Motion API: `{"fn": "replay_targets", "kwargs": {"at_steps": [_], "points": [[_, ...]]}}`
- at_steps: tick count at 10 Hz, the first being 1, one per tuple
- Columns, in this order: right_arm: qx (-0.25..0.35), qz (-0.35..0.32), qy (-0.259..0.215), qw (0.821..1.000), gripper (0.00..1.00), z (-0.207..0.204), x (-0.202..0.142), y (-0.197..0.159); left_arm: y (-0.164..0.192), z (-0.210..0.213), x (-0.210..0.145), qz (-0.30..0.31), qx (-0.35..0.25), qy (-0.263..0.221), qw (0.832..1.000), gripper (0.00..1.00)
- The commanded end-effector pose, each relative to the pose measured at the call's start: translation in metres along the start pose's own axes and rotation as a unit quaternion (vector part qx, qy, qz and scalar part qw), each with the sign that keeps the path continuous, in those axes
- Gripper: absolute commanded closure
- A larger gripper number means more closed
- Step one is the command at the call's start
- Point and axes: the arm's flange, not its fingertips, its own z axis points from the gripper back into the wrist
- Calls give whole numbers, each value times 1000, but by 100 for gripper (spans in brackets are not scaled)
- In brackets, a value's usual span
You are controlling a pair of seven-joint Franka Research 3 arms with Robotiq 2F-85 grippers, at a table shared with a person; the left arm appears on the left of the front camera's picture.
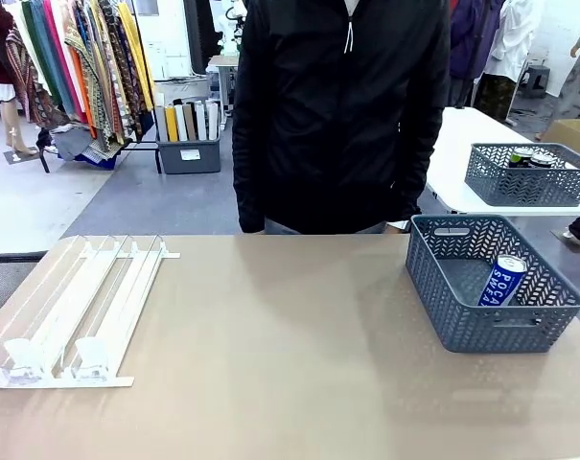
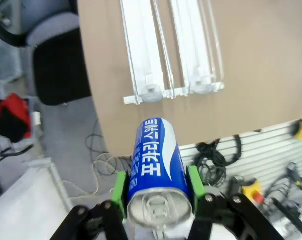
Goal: Retrieve and store the cans from the dispenser.
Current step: Pick up one can from the Automatic Can Dispenser and place it in the middle of the table.
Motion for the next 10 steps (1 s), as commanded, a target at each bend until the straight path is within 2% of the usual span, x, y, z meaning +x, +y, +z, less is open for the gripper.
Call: {"fn": "replay_targets", "kwargs": {"at_steps": [1, 2, 3, 5, 6, 7, 8, 10], "points": [[2, 7, 3, 1000, 0, 2, 0, 3, 20, 10, 9, 2, -43, -7, 999, 100], [2, 7, 3, 1000, 0, 2, 0, 3, 35, 7, 6, 24, -76, -8, 997, 100], [2, 7, 3, 1000, 0, 2, 0, 3, 10, 15, 0, 6, -13, -5, 1000, 100], [2, 7, 3, 1000, 0, 2, 0, 3, 10, 15, 0, 6, -13, -5, 1000, 100], [2, 7, 3, 1000, 0, 2, 0, 3, 20, 13, 3, 15, -32, -2, 999, 100], [2, 7, 3, 1000, 0, 2, 0, 3, -9, 8, 14, -9, -46, -27, 999, 100], [2, 7, 3, 1000, 0, 2, 0, 3, -55, 14, 33, -25, -33, -69, 997, 100], [2, 7, 3, 1000, 0, 2, 0, 3, -177, 11, 88, -73, 1, -116, 991, 100]]}}
